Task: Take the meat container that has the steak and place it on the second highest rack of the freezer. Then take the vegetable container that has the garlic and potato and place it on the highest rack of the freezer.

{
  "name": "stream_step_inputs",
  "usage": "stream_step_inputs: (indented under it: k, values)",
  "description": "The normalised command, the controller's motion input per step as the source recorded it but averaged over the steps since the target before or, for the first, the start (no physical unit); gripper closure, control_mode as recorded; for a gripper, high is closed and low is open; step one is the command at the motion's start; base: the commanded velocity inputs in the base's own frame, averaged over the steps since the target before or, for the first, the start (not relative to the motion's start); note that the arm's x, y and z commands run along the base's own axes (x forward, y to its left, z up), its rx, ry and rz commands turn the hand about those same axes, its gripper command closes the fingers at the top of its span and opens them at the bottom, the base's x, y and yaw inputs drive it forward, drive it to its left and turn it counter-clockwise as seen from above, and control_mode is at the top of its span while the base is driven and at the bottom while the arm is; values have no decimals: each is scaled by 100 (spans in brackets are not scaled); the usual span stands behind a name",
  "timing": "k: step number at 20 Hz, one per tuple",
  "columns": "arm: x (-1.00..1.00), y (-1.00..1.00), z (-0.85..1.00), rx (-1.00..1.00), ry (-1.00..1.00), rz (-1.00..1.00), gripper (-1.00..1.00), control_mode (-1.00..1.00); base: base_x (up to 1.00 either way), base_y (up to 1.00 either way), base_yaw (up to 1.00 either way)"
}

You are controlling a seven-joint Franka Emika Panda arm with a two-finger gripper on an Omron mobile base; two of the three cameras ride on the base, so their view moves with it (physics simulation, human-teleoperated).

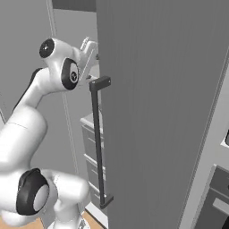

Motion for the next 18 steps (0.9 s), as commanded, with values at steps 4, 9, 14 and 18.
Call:
stream_step_inputs:
  k: [4,9,14,18]
  values:
    - [-100,17,-1,0,-51,4,-100,-100,0,0,0]
    - [-100,25,0,0,-43,3,-100,-100,0,0,0]
    - [-98,28,0,0,-23,3,-100,-100,0,0,0]
    - [-23,3,0,0,-1,1,-100,-100,0,0,0]
